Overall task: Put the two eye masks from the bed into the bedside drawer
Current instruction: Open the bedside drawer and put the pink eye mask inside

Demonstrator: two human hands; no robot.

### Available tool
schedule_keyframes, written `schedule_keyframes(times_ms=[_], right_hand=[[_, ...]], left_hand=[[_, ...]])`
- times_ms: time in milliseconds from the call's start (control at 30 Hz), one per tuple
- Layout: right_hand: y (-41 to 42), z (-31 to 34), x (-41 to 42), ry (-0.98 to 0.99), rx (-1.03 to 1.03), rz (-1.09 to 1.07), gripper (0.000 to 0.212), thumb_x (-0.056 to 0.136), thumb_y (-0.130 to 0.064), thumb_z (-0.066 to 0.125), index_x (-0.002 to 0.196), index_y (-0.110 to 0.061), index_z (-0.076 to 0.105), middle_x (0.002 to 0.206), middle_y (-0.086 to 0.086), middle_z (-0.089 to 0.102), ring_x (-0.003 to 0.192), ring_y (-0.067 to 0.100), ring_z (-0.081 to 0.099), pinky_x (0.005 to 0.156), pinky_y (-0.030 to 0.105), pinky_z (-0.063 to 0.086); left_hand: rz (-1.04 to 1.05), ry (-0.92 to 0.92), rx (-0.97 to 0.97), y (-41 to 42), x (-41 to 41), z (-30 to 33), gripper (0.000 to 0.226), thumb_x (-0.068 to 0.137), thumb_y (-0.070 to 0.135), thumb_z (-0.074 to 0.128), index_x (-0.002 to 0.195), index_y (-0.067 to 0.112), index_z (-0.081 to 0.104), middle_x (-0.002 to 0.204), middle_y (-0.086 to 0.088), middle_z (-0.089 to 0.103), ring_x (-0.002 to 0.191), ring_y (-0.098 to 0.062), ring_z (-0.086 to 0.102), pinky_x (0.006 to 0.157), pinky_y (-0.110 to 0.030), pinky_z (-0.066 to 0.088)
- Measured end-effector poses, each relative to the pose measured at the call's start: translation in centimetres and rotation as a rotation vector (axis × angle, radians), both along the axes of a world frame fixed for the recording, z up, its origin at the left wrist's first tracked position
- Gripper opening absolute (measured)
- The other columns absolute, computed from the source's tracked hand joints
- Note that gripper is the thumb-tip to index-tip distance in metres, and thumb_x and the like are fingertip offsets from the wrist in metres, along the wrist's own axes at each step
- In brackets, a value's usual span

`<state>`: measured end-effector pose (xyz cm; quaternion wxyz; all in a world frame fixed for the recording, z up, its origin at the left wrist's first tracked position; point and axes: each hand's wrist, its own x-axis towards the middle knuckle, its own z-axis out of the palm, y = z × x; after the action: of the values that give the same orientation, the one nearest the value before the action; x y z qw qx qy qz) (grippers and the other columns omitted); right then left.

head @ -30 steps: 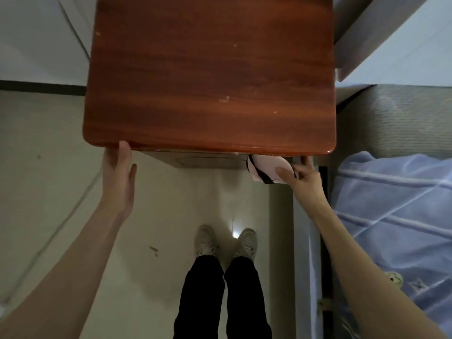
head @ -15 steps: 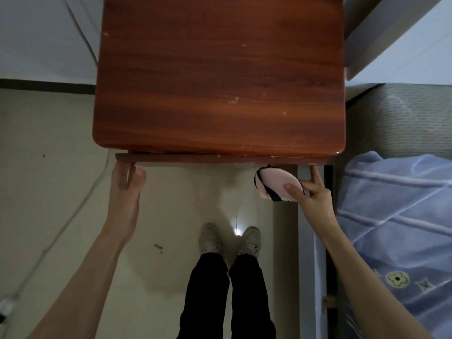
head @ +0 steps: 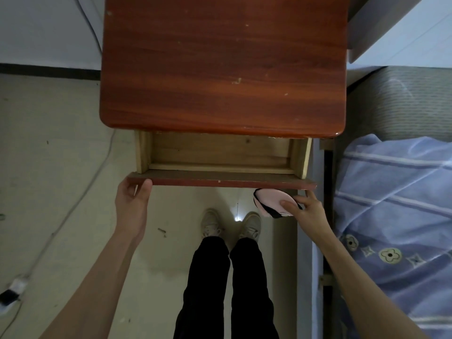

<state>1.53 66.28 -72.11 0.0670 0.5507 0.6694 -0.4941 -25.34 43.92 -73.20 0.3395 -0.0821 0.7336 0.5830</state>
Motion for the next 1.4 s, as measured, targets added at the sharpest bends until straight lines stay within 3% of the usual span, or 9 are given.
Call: schedule_keyframes(times_ms=[100,267,367,467,633,800,967,1133,1400], right_hand=[[-0.1,-0.1,-0.2,-0.036,-0.019,0.026,0.019,0.082,-0.022,0.063,0.094,-0.009,0.069,0.122,-0.006,0.042,0.098,0.016,0.049,0.081,0.03,0.04],[-1.0,2.2,-1.2,-0.115,-0.095,0.053,0.021,0.082,-0.022,0.062,0.096,-0.008,0.067,0.095,0.009,0.065,0.085,0.025,0.059,0.077,0.039,0.05],[-1.9,4.8,-2.7,0.017,-0.264,-0.008,0.013,0.079,-0.026,0.065,0.087,-0.017,0.069,0.083,0.001,0.067,0.08,0.018,0.061,0.07,0.025,0.048],[-1.9,6.6,-5.9,0.169,-0.413,-0.112,0.008,0.076,-0.027,0.067,0.081,-0.021,0.07,0.087,0.003,0.071,0.083,0.021,0.066,0.075,0.03,0.053],[-1.4,5.3,-12.8,0.201,-0.424,-0.196,0.004,0.081,-0.023,0.064,0.077,-0.023,0.065,0.08,-0.001,0.07,0.071,0.016,0.068,0.071,0.033,0.057],[-2.9,2.1,-18.8,0.222,-0.508,-0.255,0.013,0.085,-0.006,0.053,0.077,-0.013,0.06,0.087,0.006,0.065,0.09,0.025,0.063,0.097,0.047,0.046],[-4.3,-1.1,-23.2,0.13,-0.341,-0.3,0.025,0.081,-0.012,0.062,0.105,-0.005,0.063,0.116,0.015,0.065,0.106,0.03,0.06,0.097,0.045,0.047],[-5.4,-2.2,-24.5,-0.041,-0.002,-0.101,0.022,0.082,-0.017,0.057,0.099,-0.008,0.068,0.105,0.015,0.07,0.098,0.03,0.063,0.085,0.034,0.049],[-6.1,-1.5,-23.6,-0.037,0.079,0.266,0.036,0.086,-0.014,0.05,0.122,-0.012,0.052,0.116,0.017,0.065,0.105,0.037,0.059,0.081,0.03,0.045]], left_hand=[[-0.002,-0.041,-0.02,-0.3,-0.3,-0.6,0.043,0.088,0.004,0.053,0.127,-0.004,0.039,0.09,0.004,0.058,0.088,-0.004,0.06,0.081,-0.015,0.048],[-0.025,-0.086,-0.064,-0.6,-1.0,-0.5,0.045,0.086,0.002,0.056,0.128,-0.001,0.041,0.108,-0.01,0.054,0.107,-0.019,0.053,0.107,-0.035,0.037],[-0.026,-0.095,-0.097,-0.7,-1.1,-0.2,0.049,0.084,0.003,0.059,0.129,0.002,0.04,0.115,-0.01,0.056,0.112,-0.021,0.054,0.109,-0.038,0.035],[-0.035,-0.075,-0.114,-0.6,-1.0,0.1,0.05,0.083,0.007,0.061,0.129,0.006,0.041,0.12,-0.011,0.057,0.113,-0.023,0.055,0.106,-0.038,0.038],[-0.032,-0.022,-0.116,-0.4,-0.8,0.3,0.051,0.08,0.009,0.065,0.127,0.008,0.044,0.108,-0.005,0.057,0.094,-0.009,0.058,0.087,-0.02,0.048],[-0.013,0.002,-0.097,-0.4,-0.8,-0.3,0.048,0.081,0.005,0.064,0.125,0.007,0.045,0.103,0.001,0.059,0.081,0.013,0.059,0.069,-0.002,0.047],[0.014,-0.006,-0.066,-0.5,-0.8,-0.6,0.049,0.081,0.003,0.063,0.126,0.006,0.043,0.111,-0.005,0.059,0.087,0.006,0.059,0.073,-0.005,0.048],[0.014,0.004,-0.081,-0.2,-0.7,-0.4,0.048,0.081,0.004,0.062,0.125,0.007,0.043,0.113,-0.004,0.057,0.095,0.001,0.057,0.07,-0.003,0.047],[-0.177,0.056,-0.228,-0.8,-1.1,-0.1,0.052,0.083,0.022,0.063,0.128,0.014,0.039,0.125,-0.002,0.054,0.122,-0.013,0.046,0.1,-0.03,0.039]])
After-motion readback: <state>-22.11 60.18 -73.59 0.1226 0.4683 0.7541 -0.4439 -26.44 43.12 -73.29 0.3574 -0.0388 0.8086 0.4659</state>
